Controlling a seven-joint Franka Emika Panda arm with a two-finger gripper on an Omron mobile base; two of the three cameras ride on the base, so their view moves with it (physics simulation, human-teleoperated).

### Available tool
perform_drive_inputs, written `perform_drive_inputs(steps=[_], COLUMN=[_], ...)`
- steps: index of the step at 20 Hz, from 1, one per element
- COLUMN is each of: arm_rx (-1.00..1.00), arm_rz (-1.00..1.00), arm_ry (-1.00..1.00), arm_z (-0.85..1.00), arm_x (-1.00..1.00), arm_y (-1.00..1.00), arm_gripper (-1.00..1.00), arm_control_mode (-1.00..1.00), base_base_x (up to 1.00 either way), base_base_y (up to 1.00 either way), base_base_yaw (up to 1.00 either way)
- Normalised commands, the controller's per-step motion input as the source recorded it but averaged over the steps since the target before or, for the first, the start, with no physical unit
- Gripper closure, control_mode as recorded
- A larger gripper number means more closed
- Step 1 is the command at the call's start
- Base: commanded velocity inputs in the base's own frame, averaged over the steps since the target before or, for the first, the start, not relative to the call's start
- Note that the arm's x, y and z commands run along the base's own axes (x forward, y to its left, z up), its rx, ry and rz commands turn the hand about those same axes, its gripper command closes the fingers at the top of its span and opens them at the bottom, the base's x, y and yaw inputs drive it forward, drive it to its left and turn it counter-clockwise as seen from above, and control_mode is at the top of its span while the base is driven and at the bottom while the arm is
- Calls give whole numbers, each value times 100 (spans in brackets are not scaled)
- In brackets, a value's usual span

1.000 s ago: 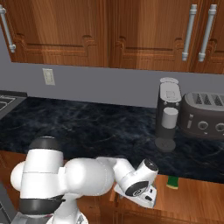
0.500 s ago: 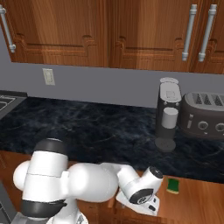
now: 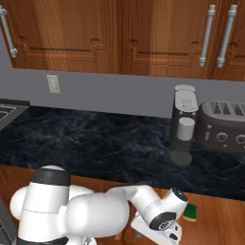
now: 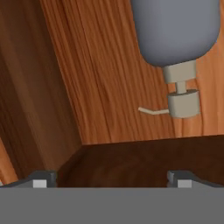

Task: Restock the sink supplies by placing the sponge and soap dispenser on the counter and next to the sink. Make sure the soap dispenser is upright.

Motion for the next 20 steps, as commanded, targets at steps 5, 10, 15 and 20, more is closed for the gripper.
perform_drive_inputs(steps=[5, 10, 15, 20], arm_rx=[0, 0, 0, 0], arm_rz=[9, 5, 3, -2], arm_ry=[4, 0, -1, -21], arm_z=[9, -11, 9, 0], arm_x=[53, 13, 55, 17], arm_y=[-22, -16, -4, 1], arm_gripper=[-100, -100, -100, -100], arm_control_mode=[-100, -100, -100, -100], base_base_x=[0, 0, 0, 0], base_base_y=[0, 0, 0, 0], base_base_yaw=[0, 0, 0, 0])
